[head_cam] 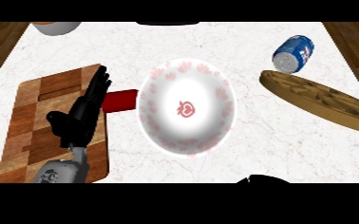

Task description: Pick the cupcake from the placemat and place it in the bowl

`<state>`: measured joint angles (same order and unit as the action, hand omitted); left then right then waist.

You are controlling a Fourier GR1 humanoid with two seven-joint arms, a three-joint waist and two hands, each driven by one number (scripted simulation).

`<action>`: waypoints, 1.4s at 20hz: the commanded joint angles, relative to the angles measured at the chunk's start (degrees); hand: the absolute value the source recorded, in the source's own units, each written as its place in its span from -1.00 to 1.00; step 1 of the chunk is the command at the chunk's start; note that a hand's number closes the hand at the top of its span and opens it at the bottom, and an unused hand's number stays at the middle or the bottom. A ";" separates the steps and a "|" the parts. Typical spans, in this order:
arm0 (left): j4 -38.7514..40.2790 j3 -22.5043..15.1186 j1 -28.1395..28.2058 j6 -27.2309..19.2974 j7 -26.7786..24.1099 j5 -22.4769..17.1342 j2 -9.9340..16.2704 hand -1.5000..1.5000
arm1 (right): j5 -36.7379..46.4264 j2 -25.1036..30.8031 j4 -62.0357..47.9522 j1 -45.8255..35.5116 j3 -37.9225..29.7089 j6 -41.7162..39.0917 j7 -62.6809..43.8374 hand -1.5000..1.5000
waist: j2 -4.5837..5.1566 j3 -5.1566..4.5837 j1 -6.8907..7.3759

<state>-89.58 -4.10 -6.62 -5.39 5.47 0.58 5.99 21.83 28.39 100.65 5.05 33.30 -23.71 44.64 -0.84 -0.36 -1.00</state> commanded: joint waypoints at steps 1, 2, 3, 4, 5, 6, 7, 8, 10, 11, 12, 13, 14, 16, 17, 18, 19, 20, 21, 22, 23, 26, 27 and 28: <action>0.46 0.75 0.67 0.12 -1.33 -0.23 0.21 0.00 | -5.24 2.83 18.79 4.75 0.58 -3.91 -1.03 1.00 | 0.22 0.17 -1.06; 0.38 1.31 -1.80 -0.62 0.93 0.45 0.83 0.00 | -7.90 5.87 23.49 5.36 -1.72 -5.48 -3.22 1.00 | 0.31 0.19 -1.20; -0.87 1.18 -1.15 -0.41 1.69 -0.02 0.74 0.00 | -9.02 5.95 28.25 7.66 -1.92 -4.10 -6.03 1.00 | 0.26 0.21 -1.08; 2.78 0.55 -0.50 -0.45 -1.68 0.32 -0.70 0.00 | -9.55 6.47 32.86 9.02 -2.15 -3.35 -8.99 1.00 | 0.44 0.17 -1.39; 1.94 1.33 -0.99 0.23 -1.35 -0.10 0.35 0.00 | -11.28 8.18 36.75 9.91 -4.42 -3.75 -12.08 1.00 | 0.52 0.22 -0.77; 0.66 1.94 -2.09 0.20 0.70 -0.63 0.79 0.00 | -11.83 8.37 40.88 11.51 -4.21 -3.43 -15.33 1.00 | 0.43 0.21 -0.88; 1.36 0.26 -1.17 -1.00 -0.70 0.76 -1.00 0.00 | -14.37 7.85 43.60 9.89 -5.62 -4.44 -19.87 1.00 | 0.58 0.19 -0.40; 1.82 0.38 -0.36 -0.58 -1.79 0.68 -0.77 0.00 | -15.98 8.97 46.99 10.67 -8.52 -4.09 -23.40 1.00 | 0.60 0.16 -0.48; -0.08 -1.27 -0.94 -1.36 0.68 1.57 -1.88 0.00 | -16.27 6.47 49.91 10.17 -6.70 -3.23 -30.03 1.00 | 0.69 0.23 0.37; -2.52 -2.97 1.57 -0.99 0.60 2.06 -2.16 0.00 | -19.31 6.75 51.13 7.74 -8.83 -3.94 -34.35 1.00 | 0.74 0.18 1.14; -0.91 0.25 -2.85 0.01 2.51 0.35 -0.15 0.00 | -21.38 5.88 51.21 6.22 -9.24 -3.60 -37.50 1.00 | 0.90 0.18 1.01; 0.98 -0.13 -1.95 -0.06 -0.60 1.23 -0.48 0.00 | -23.24 5.36 50.50 4.17 -10.51 -3.29 -38.31 1.00 | 0.96 0.20 1.08; 1.76 -0.30 -1.00 -0.07 -1.67 1.02 -1.15 0.00 | -24.28 3.12 49.63 1.59 -9.45 -1.41 -43.06 1.00 | 1.00 0.17 1.37; 0.33 -1.28 -0.34 -0.78 0.03 1.65 -1.82 0.00 | -27.30 3.09 52.10 -0.95 -9.82 -0.34 -48.60 1.00 | 0.89 0.17 1.48; 2.27 -1.26 -2.49 -0.81 -1.60 2.40 -1.74 0.00 | -29.34 2.11 49.18 -6.35 -10.96 0.70 -51.33 1.00 | 1.21 0.02 2.17; 2.74 -0.07 -1.95 0.17 -1.71 1.13 -1.06 0.00 | -29.38 1.79 53.16 -3.91 -9.86 1.86 -54.27 1.00 | 0.90 0.12 1.20; -0.36 -0.49 -3.04 -0.20 2.13 1.44 -0.75 0.00 | -28.52 0.37 50.57 -8.26 -10.36 2.79 -55.78 1.00 | 0.85 0.15 1.69; 2.69 -0.29 -1.52 0.50 -2.24 0.53 -1.82 0.00 | -27.28 -1.15 49.17 -11.70 -8.55 3.37 -59.30 1.00 | 0.91 0.15 1.59; 0.50 1.06 -3.09 1.14 0.18 0.16 0.18 0.00 | -28.31 -3.28 45.09 -16.70 -8.08 3.71 -60.79 1.00 | 0.93 0.16 2.08; 3.58 0.39 -1.74 1.82 -3.10 0.09 -0.86 0.00 | -30.14 -4.21 44.48 -18.60 -6.77 3.65 -65.44 1.00 | 0.94 0.16 1.76; 3.84 2.12 -5.13 2.68 -0.38 -1.30 0.44 0.00 | -32.64 -4.19 40.70 -23.52 -10.93 3.58 -65.75 1.00 | 1.13 0.07 2.32; 2.95 -0.99 -0.70 0.39 -3.08 1.86 -1.88 0.00 | -21.14 -9.02 33.00 -33.59 -8.01 5.45 -68.42 1.00 | 0.87 0.15 2.38; 0.54 0.45 -0.59 1.92 -1.26 -0.25 -0.52 0.00 | -22.71 -8.80 33.65 -36.60 -10.27 5.05 -71.16 1.00 | 0.75 0.17 2.28; 2.25 -0.49 -0.38 1.70 -2.35 0.66 -1.28 0.00 | -16.19 -11.73 28.66 -38.02 -4.93 5.61 -69.77 1.00 | 0.82 0.20 2.21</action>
<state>-87.52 -4.12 -8.27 -4.27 4.00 1.20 4.95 -1.00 22.79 136.55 -23.27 24.18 -21.31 -20.69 0.00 -0.20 1.12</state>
